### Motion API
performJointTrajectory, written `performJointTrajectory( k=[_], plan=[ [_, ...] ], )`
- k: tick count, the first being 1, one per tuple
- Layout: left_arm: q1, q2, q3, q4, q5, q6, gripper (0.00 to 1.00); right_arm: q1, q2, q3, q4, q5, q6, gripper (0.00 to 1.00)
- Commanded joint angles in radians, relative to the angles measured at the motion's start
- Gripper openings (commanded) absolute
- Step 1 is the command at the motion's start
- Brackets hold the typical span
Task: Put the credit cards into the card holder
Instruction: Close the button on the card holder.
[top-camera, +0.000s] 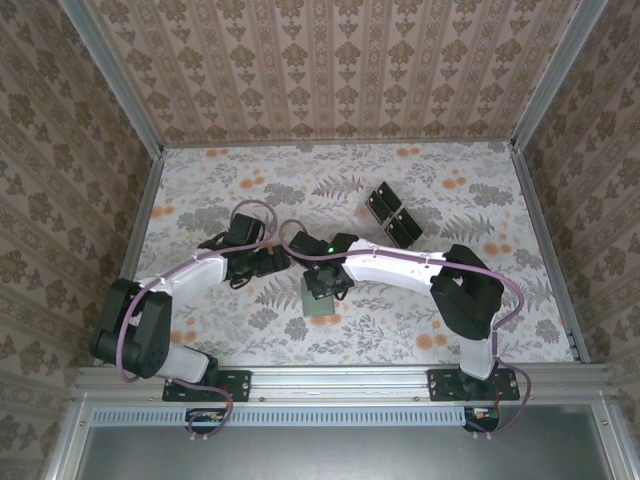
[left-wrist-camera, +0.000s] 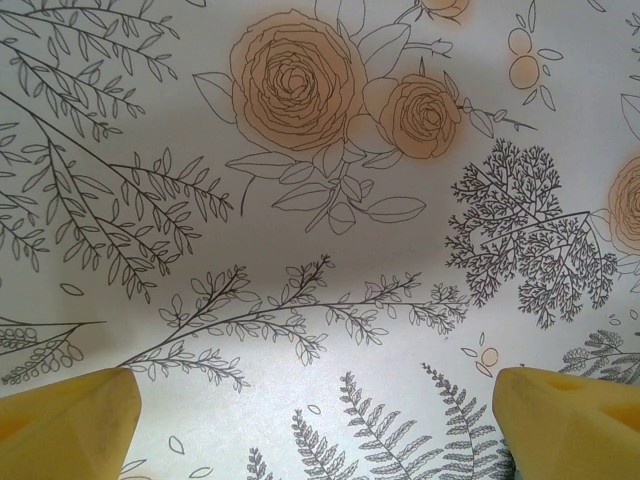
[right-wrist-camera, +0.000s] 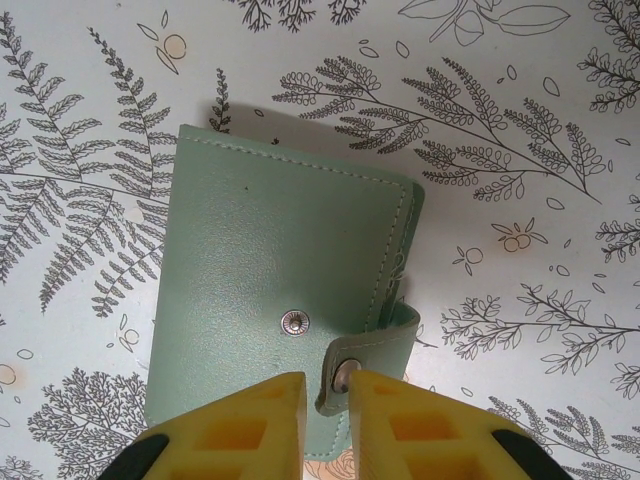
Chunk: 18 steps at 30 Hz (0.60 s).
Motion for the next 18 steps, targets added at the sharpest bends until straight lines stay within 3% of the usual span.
performJointTrajectory(
  k=[1,9,15,18],
  plan=[
    [0.009,0.010,0.004,0.007,0.016,-0.004,1.00,-0.005,0.025,0.020,-0.020,0.017,-0.004,0.19],
    [0.008,0.013,0.000,0.011,0.019,-0.005,1.00,-0.008,0.025,0.012,-0.008,0.012,-0.004,0.14],
    [0.009,0.013,0.001,0.015,0.026,-0.002,1.00,-0.013,0.024,0.004,-0.005,0.007,-0.007,0.00],
    [0.005,0.013,0.003,0.017,0.040,0.005,1.00,-0.016,0.008,-0.011,0.003,0.008,-0.004,0.00]
  ],
)
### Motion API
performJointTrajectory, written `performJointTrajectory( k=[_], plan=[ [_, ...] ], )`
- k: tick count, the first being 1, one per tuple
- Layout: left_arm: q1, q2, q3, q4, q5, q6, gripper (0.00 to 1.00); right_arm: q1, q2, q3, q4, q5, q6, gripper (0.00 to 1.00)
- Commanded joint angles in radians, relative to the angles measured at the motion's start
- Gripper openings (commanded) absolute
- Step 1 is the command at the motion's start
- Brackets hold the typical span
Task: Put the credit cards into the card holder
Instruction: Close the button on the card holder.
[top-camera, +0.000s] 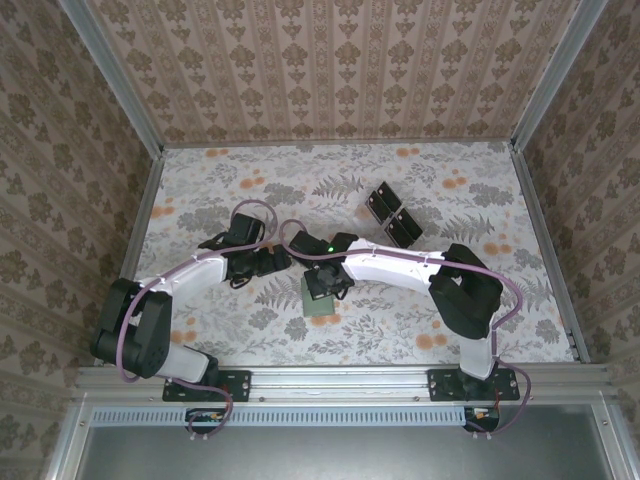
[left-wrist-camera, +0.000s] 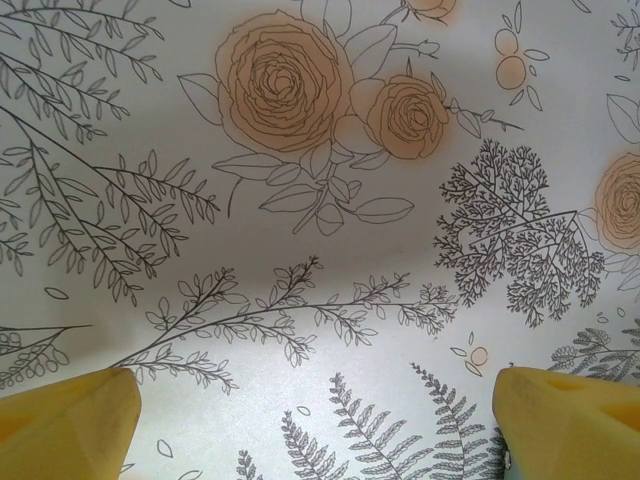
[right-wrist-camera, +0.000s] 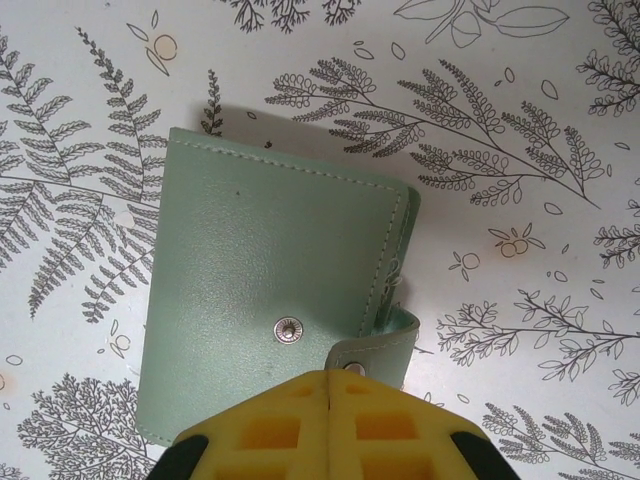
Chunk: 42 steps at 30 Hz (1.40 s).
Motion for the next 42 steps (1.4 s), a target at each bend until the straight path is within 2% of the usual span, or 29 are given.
performJointTrajectory(
  k=[1,9,15,25,32,36,42],
  plan=[
    [0.005,0.013,0.003,0.010,0.026,0.007,1.00,-0.009,-0.008,-0.017,0.005,0.008,0.005,0.00],
    [-0.041,0.032,0.012,0.019,0.060,0.026,1.00,-0.026,-0.084,-0.102,0.127,-0.057,0.047,0.00],
    [-0.085,0.071,0.017,0.009,0.050,0.047,1.00,-0.026,-0.083,-0.130,0.181,-0.075,0.062,0.00],
    [-0.103,0.079,0.007,0.007,0.046,0.060,1.00,-0.027,-0.076,-0.160,0.269,-0.106,0.085,0.00],
    [-0.104,-0.083,-0.058,-0.046,-0.064,0.032,1.00,-0.033,-0.096,-0.188,0.282,-0.093,0.097,0.00],
    [-0.111,-0.186,-0.106,-0.078,-0.046,0.032,1.00,-0.041,-0.113,-0.211,0.302,-0.096,0.103,0.00],
    [-0.210,-0.309,-0.191,-0.055,-0.035,-0.005,0.96,-0.056,-0.132,-0.245,0.335,-0.117,0.108,0.00]
  ],
)
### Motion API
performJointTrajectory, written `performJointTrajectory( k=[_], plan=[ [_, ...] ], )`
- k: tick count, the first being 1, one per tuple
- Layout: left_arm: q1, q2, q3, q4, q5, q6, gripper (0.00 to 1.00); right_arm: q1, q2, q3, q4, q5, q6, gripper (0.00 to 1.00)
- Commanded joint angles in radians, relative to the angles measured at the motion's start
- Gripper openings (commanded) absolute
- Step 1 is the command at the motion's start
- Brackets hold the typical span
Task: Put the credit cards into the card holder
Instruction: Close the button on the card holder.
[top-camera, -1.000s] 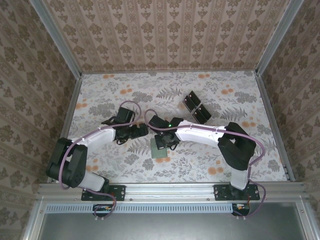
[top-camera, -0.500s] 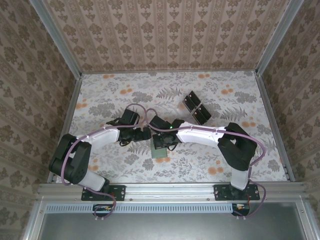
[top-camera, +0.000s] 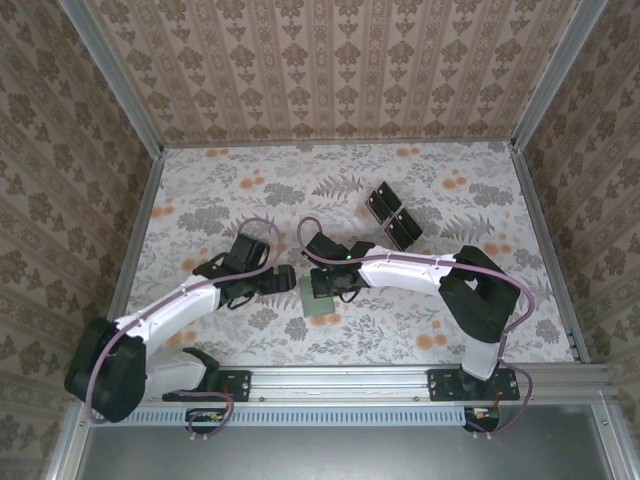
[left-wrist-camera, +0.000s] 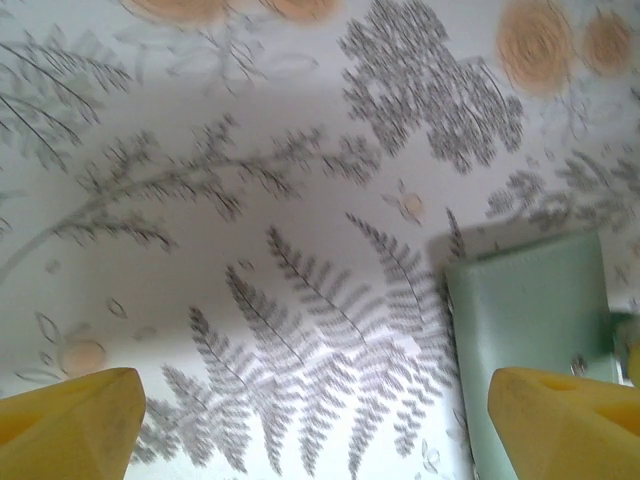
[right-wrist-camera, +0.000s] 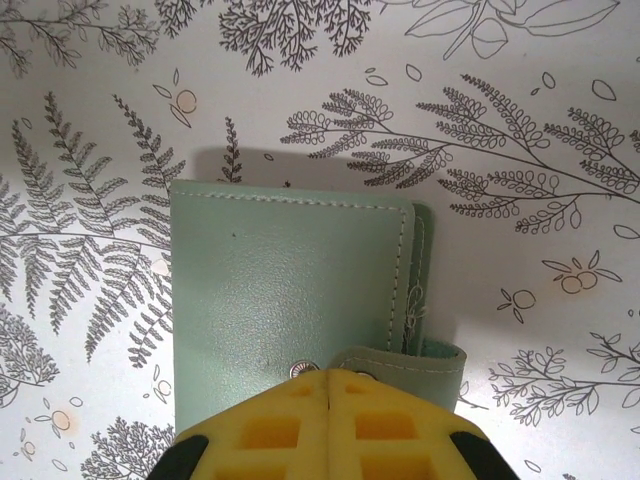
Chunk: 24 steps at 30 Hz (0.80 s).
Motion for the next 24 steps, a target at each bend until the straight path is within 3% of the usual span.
performJointTrajectory(
  k=[1,12,24],
  plan=[
    [-0.061,-0.061,-0.053,-0.005,-0.006,-0.041,0.96,-0.013,-0.042,-0.027,0.029,-0.026,0.021,0.00],
    [-0.264,-0.103,-0.121,0.063,-0.130,-0.098,0.92,-0.036,-0.037,-0.054,0.086,-0.093,0.021,0.00],
    [-0.328,-0.011,-0.099,0.159,-0.193,-0.063,0.93,-0.038,-0.047,-0.081,0.131,-0.139,0.039,0.00]
  ],
)
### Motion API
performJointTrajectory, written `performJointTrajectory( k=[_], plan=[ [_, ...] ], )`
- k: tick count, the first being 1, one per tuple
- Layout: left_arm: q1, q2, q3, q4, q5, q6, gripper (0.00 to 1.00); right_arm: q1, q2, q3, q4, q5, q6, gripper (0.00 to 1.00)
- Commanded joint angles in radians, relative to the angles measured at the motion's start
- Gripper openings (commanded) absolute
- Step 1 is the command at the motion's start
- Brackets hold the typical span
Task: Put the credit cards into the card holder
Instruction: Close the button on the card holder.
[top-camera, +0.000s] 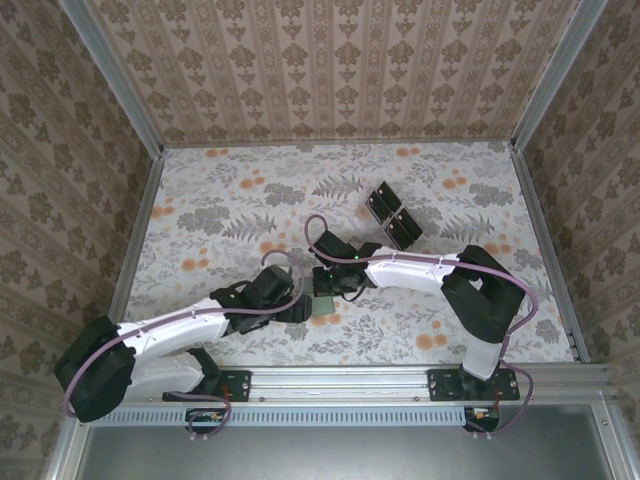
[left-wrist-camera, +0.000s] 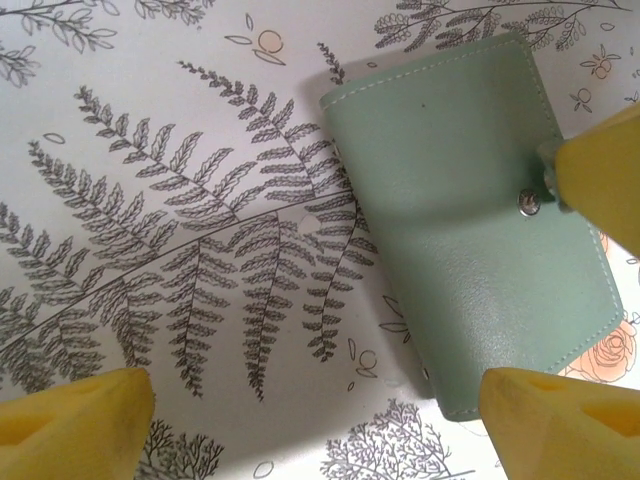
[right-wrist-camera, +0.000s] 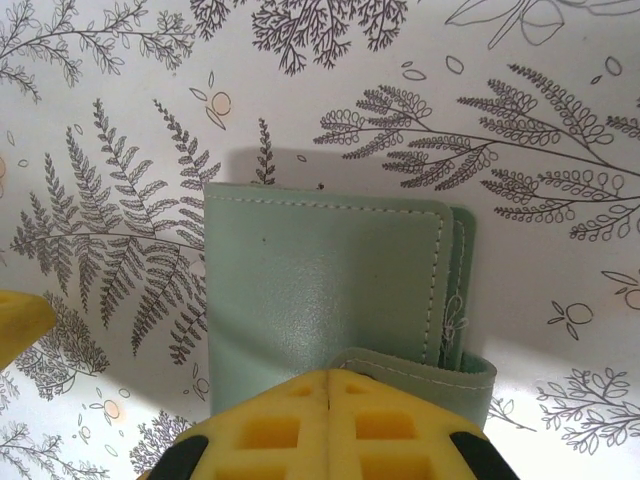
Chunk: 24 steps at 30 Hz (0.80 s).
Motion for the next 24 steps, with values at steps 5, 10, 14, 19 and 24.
performJointTrajectory(
  k=[5,10,14,19,24],
  plan=[
    [-0.026,0.072,0.018,0.067,-0.039,0.009,0.94,-0.006,-0.044,-0.022,0.024,-0.033,0.021,0.00],
    [-0.040,0.103,0.003,0.071,-0.056,-0.004,0.94,-0.006,-0.053,-0.026,0.032,-0.044,0.020,0.00],
    [-0.047,0.122,-0.005,0.073,-0.064,-0.012,0.94,-0.005,-0.044,-0.026,0.040,-0.062,0.021,0.00],
    [-0.050,0.138,-0.006,0.072,-0.068,-0.015,0.94,-0.005,-0.026,-0.019,0.046,-0.077,0.019,0.00],
    [-0.050,0.136,-0.011,0.073,-0.069,-0.020,0.94,-0.006,-0.014,-0.018,0.049,-0.080,0.021,0.00]
  ],
)
